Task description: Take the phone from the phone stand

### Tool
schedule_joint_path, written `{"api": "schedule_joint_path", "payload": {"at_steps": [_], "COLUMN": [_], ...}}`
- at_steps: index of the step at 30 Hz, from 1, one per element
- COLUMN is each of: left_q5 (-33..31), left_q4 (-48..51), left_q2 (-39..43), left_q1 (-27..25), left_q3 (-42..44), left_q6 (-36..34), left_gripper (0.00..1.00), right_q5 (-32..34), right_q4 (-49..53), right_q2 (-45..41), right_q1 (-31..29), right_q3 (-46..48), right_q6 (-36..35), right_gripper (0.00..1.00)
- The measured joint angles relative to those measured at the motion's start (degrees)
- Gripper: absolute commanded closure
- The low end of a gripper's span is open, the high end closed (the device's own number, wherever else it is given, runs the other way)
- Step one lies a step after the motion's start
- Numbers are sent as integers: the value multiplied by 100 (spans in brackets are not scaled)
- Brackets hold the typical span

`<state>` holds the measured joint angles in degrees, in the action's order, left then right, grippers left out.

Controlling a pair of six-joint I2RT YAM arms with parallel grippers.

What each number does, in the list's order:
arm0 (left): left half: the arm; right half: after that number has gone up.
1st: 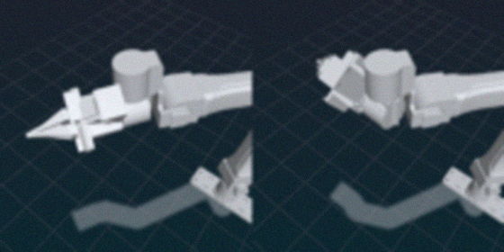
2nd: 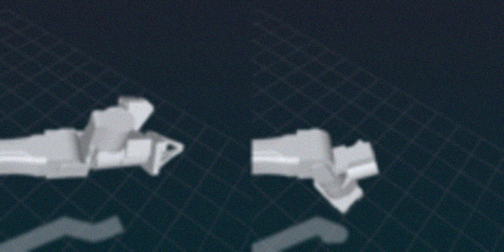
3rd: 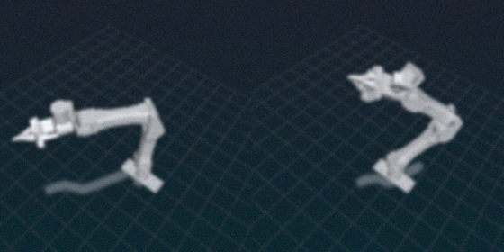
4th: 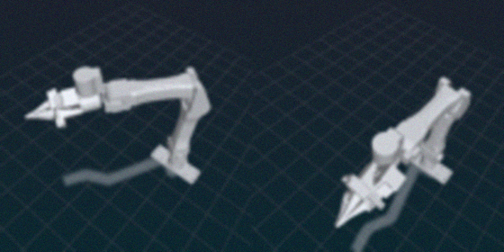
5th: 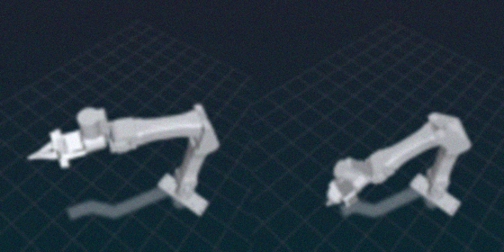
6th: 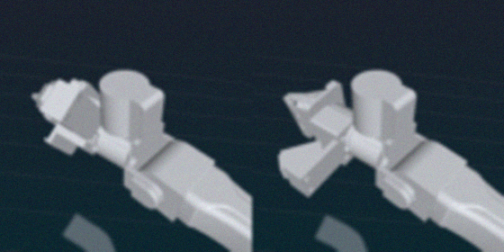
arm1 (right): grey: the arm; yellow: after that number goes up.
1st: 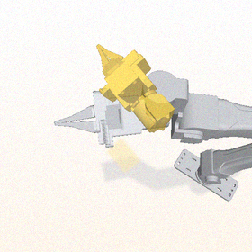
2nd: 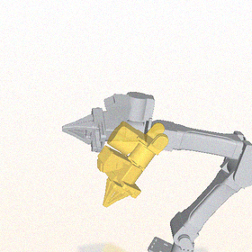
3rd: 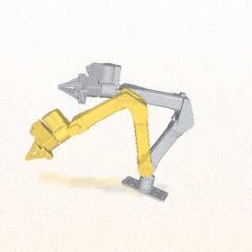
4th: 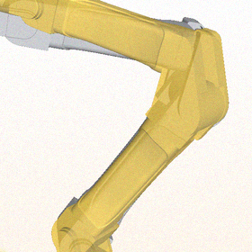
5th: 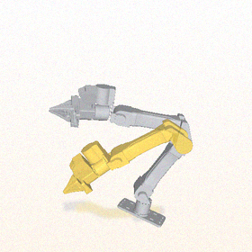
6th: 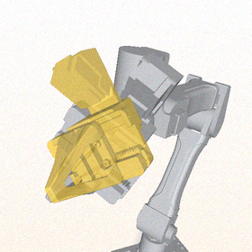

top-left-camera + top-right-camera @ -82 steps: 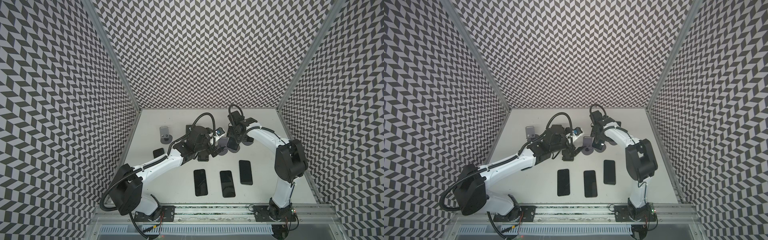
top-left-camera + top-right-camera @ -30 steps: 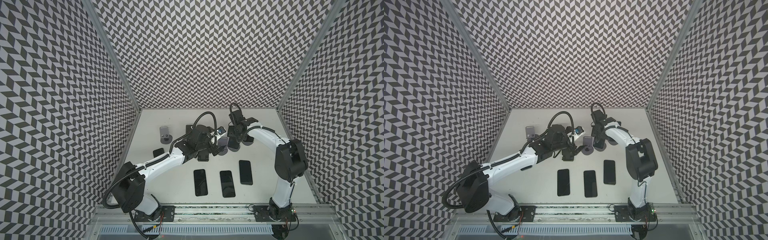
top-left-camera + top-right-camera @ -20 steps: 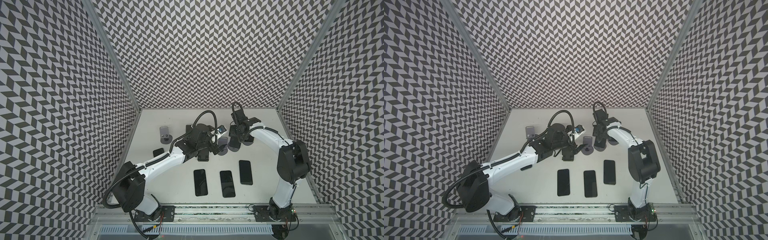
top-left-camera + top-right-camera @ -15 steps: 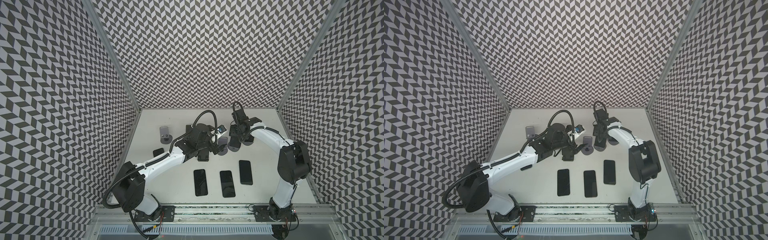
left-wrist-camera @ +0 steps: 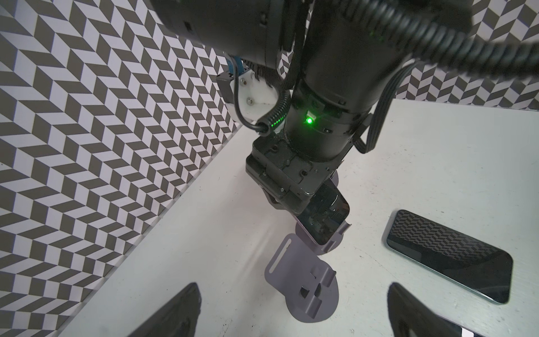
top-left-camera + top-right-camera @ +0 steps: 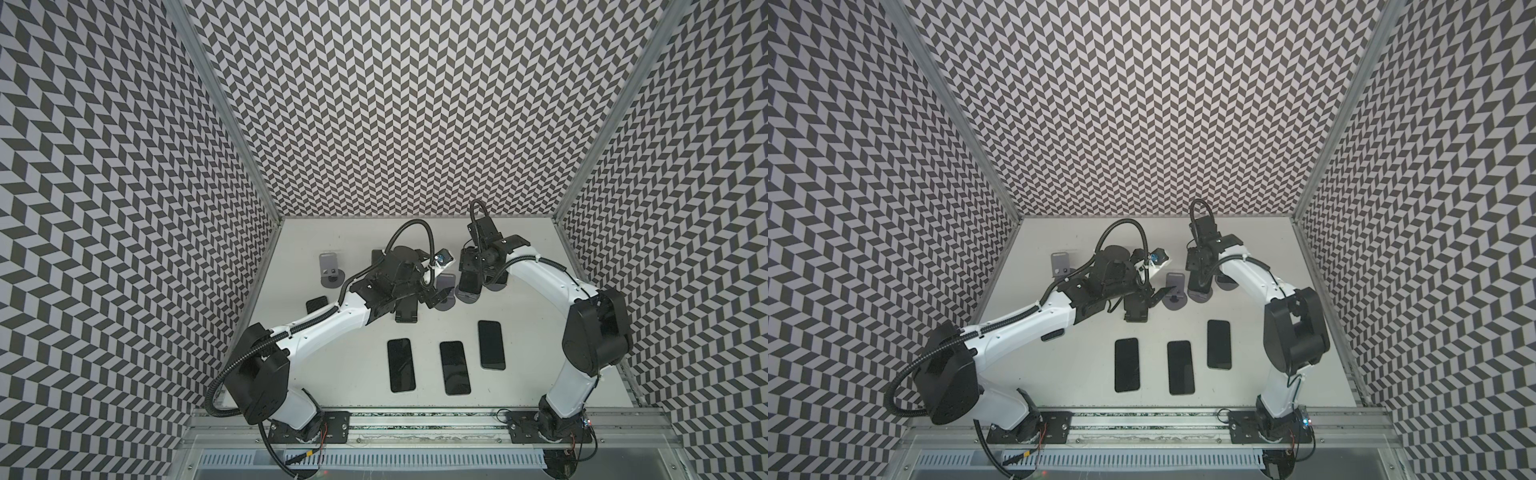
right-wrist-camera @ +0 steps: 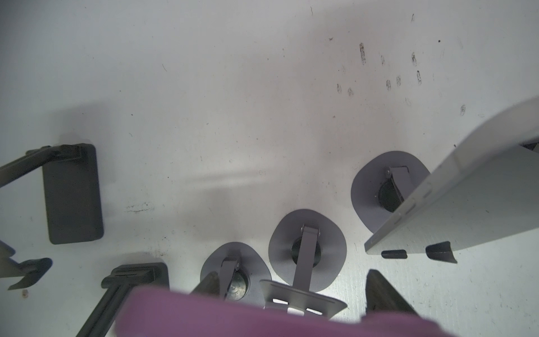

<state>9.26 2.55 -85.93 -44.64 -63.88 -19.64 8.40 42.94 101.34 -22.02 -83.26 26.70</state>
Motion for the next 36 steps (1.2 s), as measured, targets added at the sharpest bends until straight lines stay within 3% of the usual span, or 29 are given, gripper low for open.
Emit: {"api": "schedule_joint_path", "payload": {"at_steps": [21, 36], "left_q5": [111, 155], "left_q4": [323, 138], "left_q2": [-83, -107], "left_q1": [-4, -33], "left_q3": [-446, -236], "left_q6": [269, 1139], "left_gripper": [0, 0], "right_q5": [-254, -387], "right_q4": [-275, -223], "right_q2": [-533, -643], "right_q1": [48, 122], "right_q3": [490, 527], "right_q6": [-138, -341], "right_gripper": [46, 46]}}
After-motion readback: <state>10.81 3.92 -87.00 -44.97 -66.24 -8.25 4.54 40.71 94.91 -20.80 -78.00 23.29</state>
